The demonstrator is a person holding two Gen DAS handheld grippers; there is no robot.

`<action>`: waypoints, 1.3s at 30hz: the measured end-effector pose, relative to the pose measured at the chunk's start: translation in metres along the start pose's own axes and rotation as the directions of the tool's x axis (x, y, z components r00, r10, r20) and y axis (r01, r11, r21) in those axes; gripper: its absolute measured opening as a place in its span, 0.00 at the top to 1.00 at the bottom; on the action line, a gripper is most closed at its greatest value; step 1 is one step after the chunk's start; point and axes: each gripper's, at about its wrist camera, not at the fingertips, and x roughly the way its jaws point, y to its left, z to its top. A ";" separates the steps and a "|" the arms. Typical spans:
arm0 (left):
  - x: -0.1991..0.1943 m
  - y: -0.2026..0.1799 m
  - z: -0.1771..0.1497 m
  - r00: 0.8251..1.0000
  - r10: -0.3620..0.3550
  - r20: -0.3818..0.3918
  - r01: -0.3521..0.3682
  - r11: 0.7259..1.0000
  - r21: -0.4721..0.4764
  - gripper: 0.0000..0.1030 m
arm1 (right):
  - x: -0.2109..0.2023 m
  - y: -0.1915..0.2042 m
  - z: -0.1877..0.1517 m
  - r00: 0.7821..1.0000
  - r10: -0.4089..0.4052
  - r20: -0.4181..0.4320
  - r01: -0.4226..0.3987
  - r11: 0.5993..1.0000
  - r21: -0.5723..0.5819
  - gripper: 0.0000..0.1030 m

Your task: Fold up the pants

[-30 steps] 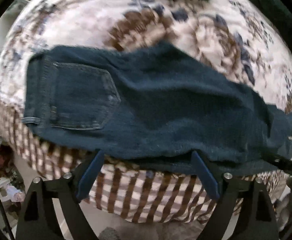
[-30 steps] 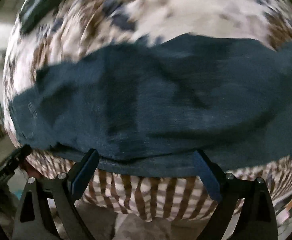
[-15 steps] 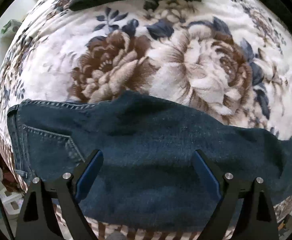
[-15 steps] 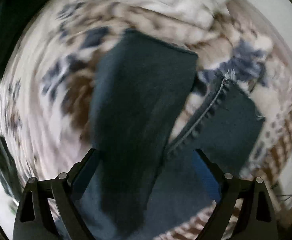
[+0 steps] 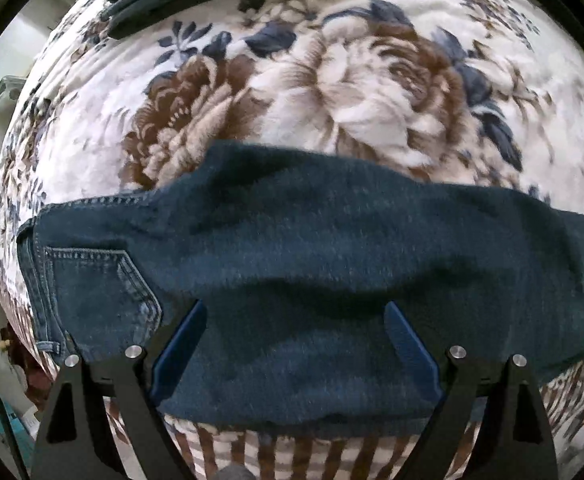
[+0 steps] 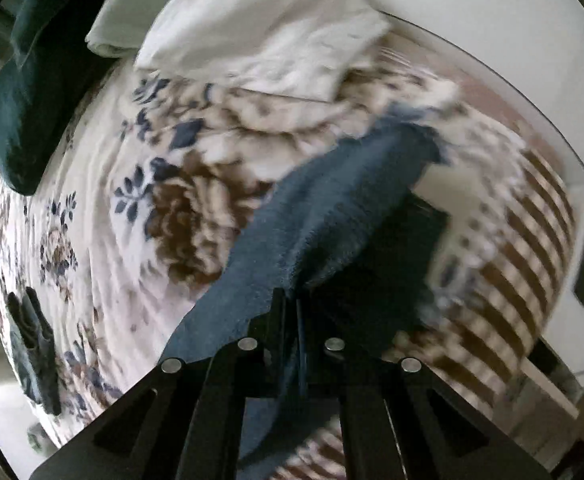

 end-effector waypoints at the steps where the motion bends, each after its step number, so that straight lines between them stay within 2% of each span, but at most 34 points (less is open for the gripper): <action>1: 0.001 -0.003 -0.005 1.000 -0.005 -0.005 0.005 1.000 0.001 0.12 | -0.003 -0.013 -0.002 1.000 -0.016 -0.004 0.016 1.000 0.013 0.95; 4: 0.004 -0.008 -0.009 1.000 -0.009 -0.013 0.009 1.000 0.002 0.12 | 0.028 -0.041 -0.010 0.996 -0.062 -0.069 0.066 0.996 0.060 0.95; 8: 0.012 -0.010 -0.011 1.000 -0.015 -0.025 0.015 1.000 0.004 0.12 | 0.085 -0.047 -0.007 0.982 -0.059 -0.178 0.056 0.998 -0.024 0.91; 10: 0.010 -0.010 -0.013 1.000 -0.021 -0.023 0.021 1.000 0.011 0.12 | 0.081 -0.052 -0.008 0.984 -0.017 -0.175 0.021 1.000 0.020 0.89; 12: 0.001 -0.008 -0.016 1.000 -0.026 -0.007 0.027 0.999 0.018 0.12 | 0.063 -0.060 -0.013 0.988 0.039 -0.152 -0.025 0.995 0.094 0.69; 13: -0.003 -0.006 -0.020 1.000 -0.023 0.004 0.023 0.999 0.025 0.12 | 0.050 -0.064 -0.022 0.988 0.087 -0.130 -0.068 0.987 0.147 0.49; 14: -0.006 -0.004 -0.023 1.000 -0.024 0.009 0.024 0.999 0.026 0.12 | 0.043 -0.064 -0.029 0.987 0.108 -0.119 -0.087 0.982 0.168 0.38; 16: -0.013 0.004 -0.033 1.000 -0.025 0.012 0.025 1.000 0.011 0.12 | 0.033 -0.056 -0.051 0.981 0.147 -0.123 -0.126 0.979 0.163 0.36; 18: -0.015 0.013 -0.042 1.000 -0.027 0.010 0.027 1.000 -0.004 0.12 | 0.034 -0.036 -0.082 0.963 0.185 -0.194 -0.162 0.978 0.128 0.36; 21: -0.014 0.036 -0.060 1.000 -0.006 0.021 0.006 1.000 -0.020 0.12 | 0.055 0.003 -0.142 0.909 0.238 -0.343 -0.224 0.971 0.081 0.36; 22: -0.011 0.049 -0.066 1.000 0.000 0.023 0.000 1.000 -0.028 0.12 | 0.066 0.019 -0.169 0.877 0.264 -0.401 -0.252 0.964 0.084 0.36; 24: -0.008 0.073 -0.069 1.000 0.008 0.020 -0.007 0.999 -0.050 0.12 | 0.084 0.041 -0.203 0.847 0.279 -0.453 -0.272 0.959 0.083 0.36; 25: -0.003 0.079 -0.073 1.000 0.005 0.016 -0.004 0.998 -0.058 0.12 | 0.095 0.051 -0.219 0.841 0.281 -0.463 -0.278 0.958 0.076 0.36; 27: 0.007 0.098 -0.073 1.000 -0.001 0.006 0.001 0.997 -0.071 0.12 | 0.113 0.077 -0.243 0.850 0.268 -0.454 -0.278 0.960 0.048 0.37; 28: 0.008 0.113 -0.072 1.000 -0.007 0.006 0.008 0.997 -0.079 0.12 | 0.122 0.089 -0.254 0.860 0.273 -0.431 -0.282 0.958 0.045 0.44; 29: 0.011 0.122 -0.072 1.000 -0.010 0.008 0.011 0.997 -0.082 0.12 | 0.126 0.098 -0.259 0.879 0.253 -0.405 -0.267 0.963 0.022 0.65; 30: 0.015 0.132 -0.074 1.000 -0.011 0.013 0.012 0.996 -0.086 0.12 | 0.127 0.105 -0.263 0.908 0.205 -0.365 -0.227 0.974 -0.018 0.76; 32: 0.015 0.153 -0.081 1.000 -0.025 0.018 0.027 0.995 -0.098 0.12 | 0.118 0.108 -0.274 0.942 0.158 -0.296 -0.178 0.983 -0.040 0.94; 34: 0.014 0.176 -0.088 0.998 -0.054 0.018 0.056 0.991 -0.122 0.12 | 0.090 0.107 -0.291 0.963 0.107 -0.248 -0.130 0.989 -0.076 0.98; 37: 0.013 0.207 -0.099 0.997 -0.072 0.021 0.074 0.988 -0.138 0.12 | 0.057 0.111 -0.305 0.975 0.045 -0.220 -0.084 0.981 -0.174 0.98; 38: 0.014 0.216 -0.101 0.997 -0.069 0.019 0.071 0.987 -0.142 0.12 | 0.059 0.120 -0.312 0.974 0.004 -0.226 -0.059 0.970 -0.235 0.98; 39: 0.015 0.229 -0.104 0.998 -0.066 0.016 0.067 0.986 -0.151 0.12 | 0.065 0.128 -0.314 0.968 -0.014 -0.252 -0.051 0.968 -0.247 0.98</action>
